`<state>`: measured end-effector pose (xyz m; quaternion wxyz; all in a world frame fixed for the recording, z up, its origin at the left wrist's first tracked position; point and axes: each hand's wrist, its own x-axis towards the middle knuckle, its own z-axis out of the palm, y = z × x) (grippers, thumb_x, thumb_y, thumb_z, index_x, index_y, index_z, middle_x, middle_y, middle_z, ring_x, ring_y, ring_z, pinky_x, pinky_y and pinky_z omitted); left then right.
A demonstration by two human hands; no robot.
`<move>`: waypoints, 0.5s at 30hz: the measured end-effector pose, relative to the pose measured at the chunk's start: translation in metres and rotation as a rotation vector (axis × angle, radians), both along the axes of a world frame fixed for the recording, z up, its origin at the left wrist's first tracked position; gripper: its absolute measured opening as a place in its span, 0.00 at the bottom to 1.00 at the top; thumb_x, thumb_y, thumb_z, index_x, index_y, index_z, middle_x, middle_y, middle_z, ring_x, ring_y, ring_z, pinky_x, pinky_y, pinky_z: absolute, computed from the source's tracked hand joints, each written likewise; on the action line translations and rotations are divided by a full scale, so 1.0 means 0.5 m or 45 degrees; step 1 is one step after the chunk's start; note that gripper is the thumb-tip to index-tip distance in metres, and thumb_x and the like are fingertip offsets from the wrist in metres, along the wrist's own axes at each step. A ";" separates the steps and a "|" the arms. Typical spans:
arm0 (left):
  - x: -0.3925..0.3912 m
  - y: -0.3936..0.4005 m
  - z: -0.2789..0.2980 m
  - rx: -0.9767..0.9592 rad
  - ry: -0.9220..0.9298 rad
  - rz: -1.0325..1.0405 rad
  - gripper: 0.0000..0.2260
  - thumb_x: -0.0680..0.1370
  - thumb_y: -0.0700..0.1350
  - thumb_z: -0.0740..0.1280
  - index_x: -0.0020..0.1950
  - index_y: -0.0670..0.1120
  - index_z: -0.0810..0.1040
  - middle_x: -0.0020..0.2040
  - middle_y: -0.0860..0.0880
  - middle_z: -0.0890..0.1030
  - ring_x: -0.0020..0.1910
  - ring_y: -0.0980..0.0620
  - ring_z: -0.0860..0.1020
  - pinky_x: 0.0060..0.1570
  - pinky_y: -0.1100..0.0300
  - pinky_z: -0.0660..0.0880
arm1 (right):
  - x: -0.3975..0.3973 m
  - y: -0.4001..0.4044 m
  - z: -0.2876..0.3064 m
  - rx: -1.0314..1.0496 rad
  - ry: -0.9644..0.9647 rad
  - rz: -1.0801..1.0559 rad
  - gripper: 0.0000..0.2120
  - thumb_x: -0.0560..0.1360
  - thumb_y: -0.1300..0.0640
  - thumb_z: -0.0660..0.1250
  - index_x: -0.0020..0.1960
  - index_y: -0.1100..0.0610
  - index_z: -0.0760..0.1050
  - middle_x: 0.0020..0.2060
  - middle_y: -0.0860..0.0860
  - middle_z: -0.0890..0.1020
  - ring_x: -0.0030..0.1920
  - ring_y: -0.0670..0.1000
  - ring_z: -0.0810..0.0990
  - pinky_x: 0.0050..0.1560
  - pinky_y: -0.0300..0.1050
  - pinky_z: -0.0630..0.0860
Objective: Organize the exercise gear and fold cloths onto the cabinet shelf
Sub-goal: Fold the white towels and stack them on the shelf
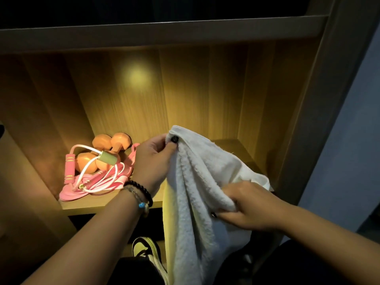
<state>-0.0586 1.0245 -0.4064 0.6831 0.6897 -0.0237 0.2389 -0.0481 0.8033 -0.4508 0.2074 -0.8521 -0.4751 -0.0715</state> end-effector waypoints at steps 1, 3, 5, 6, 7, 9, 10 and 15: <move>0.005 0.006 0.006 -0.020 0.020 -0.003 0.10 0.79 0.33 0.63 0.48 0.44 0.82 0.44 0.50 0.85 0.43 0.56 0.82 0.45 0.63 0.79 | 0.004 -0.007 -0.006 -0.126 -0.009 -0.009 0.12 0.74 0.40 0.65 0.38 0.43 0.66 0.33 0.39 0.73 0.33 0.39 0.69 0.36 0.37 0.67; 0.012 0.020 0.014 -0.057 0.053 0.003 0.09 0.79 0.33 0.61 0.50 0.41 0.81 0.44 0.48 0.84 0.43 0.55 0.81 0.46 0.61 0.79 | 0.016 -0.029 -0.011 -0.326 0.023 -0.037 0.12 0.73 0.35 0.61 0.38 0.41 0.66 0.29 0.38 0.71 0.32 0.39 0.70 0.35 0.33 0.64; 0.013 0.040 0.016 -0.127 0.093 0.026 0.09 0.80 0.34 0.60 0.50 0.41 0.80 0.45 0.47 0.83 0.43 0.53 0.81 0.50 0.57 0.78 | 0.032 -0.058 -0.006 -0.404 0.049 -0.072 0.15 0.73 0.34 0.61 0.40 0.44 0.71 0.30 0.40 0.71 0.33 0.40 0.70 0.36 0.36 0.67; 0.011 0.051 0.015 -0.164 0.120 0.045 0.10 0.80 0.34 0.60 0.49 0.42 0.80 0.45 0.48 0.83 0.44 0.52 0.80 0.51 0.55 0.77 | 0.041 -0.072 -0.001 -0.411 0.057 -0.094 0.16 0.73 0.35 0.62 0.41 0.48 0.73 0.31 0.42 0.72 0.33 0.42 0.71 0.36 0.41 0.69; 0.008 0.063 0.012 -0.187 0.145 0.063 0.10 0.80 0.35 0.60 0.48 0.43 0.81 0.44 0.49 0.83 0.44 0.52 0.80 0.52 0.53 0.77 | 0.049 -0.086 0.006 -0.408 0.067 -0.110 0.17 0.74 0.36 0.62 0.40 0.50 0.73 0.32 0.43 0.74 0.34 0.43 0.72 0.37 0.44 0.71; 0.002 0.084 0.004 -0.159 0.159 0.091 0.10 0.80 0.36 0.61 0.47 0.44 0.81 0.40 0.52 0.84 0.42 0.55 0.81 0.50 0.55 0.78 | 0.065 -0.105 0.020 -0.437 0.018 -0.128 0.17 0.75 0.39 0.63 0.39 0.52 0.73 0.33 0.47 0.77 0.34 0.46 0.74 0.39 0.47 0.73; 0.000 0.091 0.000 -0.129 0.156 0.102 0.10 0.80 0.36 0.61 0.47 0.44 0.81 0.39 0.53 0.84 0.40 0.56 0.81 0.49 0.57 0.77 | 0.073 -0.110 0.028 -0.491 -0.059 -0.134 0.17 0.75 0.39 0.62 0.39 0.52 0.73 0.33 0.49 0.78 0.36 0.49 0.76 0.42 0.47 0.72; 0.001 0.132 -0.021 -0.009 0.188 0.234 0.08 0.79 0.36 0.63 0.45 0.39 0.80 0.42 0.44 0.79 0.42 0.49 0.75 0.46 0.55 0.73 | 0.100 -0.107 0.078 -0.740 -0.454 -0.252 0.12 0.78 0.39 0.56 0.43 0.45 0.70 0.41 0.43 0.78 0.43 0.44 0.75 0.54 0.44 0.65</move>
